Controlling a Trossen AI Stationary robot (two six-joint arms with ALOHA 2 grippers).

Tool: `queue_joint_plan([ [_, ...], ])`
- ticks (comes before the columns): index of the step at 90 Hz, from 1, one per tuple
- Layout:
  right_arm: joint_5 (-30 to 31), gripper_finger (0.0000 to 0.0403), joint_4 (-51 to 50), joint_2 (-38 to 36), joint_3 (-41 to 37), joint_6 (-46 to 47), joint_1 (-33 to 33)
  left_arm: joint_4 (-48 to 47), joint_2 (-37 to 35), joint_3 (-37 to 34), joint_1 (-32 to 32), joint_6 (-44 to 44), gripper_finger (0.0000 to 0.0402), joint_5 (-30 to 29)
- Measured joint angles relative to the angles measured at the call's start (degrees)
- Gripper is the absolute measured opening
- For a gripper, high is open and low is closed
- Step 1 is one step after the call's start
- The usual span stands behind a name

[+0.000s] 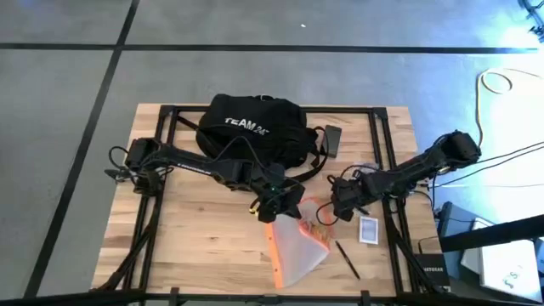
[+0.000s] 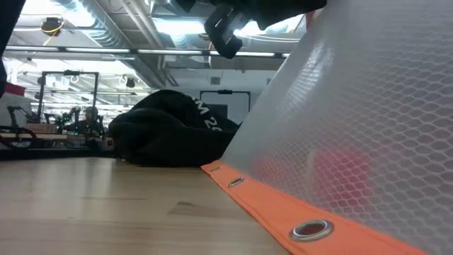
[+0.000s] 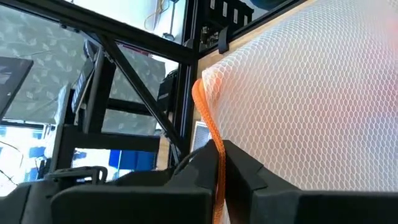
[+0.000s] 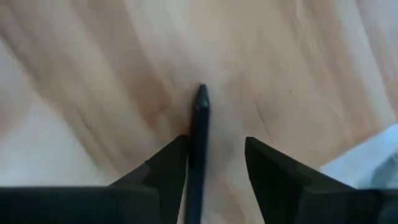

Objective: Unpack backpack
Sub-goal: Put the top black pen into the white zip bag

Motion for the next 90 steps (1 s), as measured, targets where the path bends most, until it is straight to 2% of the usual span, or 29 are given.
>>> queue_joint_plan([
  [28,-2.80,0.0140,1.81,-0.26,-1.97,-1.69,-1.86,-0.09,0.00,0.00,0.26,-0.20,0.0000,0.00],
  [55,-3.46,0.0060,2.82,-0.15,-2.04,-1.96,-1.82,-0.07,0.00,-0.01,0.33,0.32,0.0000,0.00],
  [72,-3.20,0.0019,1.71,-0.58,-0.12,-6.33,-1.65,0.03,0.00,-0.02,0.33,0.24,0.0000,0.00],
  [90,1.04,0.0009,0.51,-5.14,4.53,-9.22,-1.67,0.48,0.00,0.00,0.31,0.26,0.0000,0.00],
])
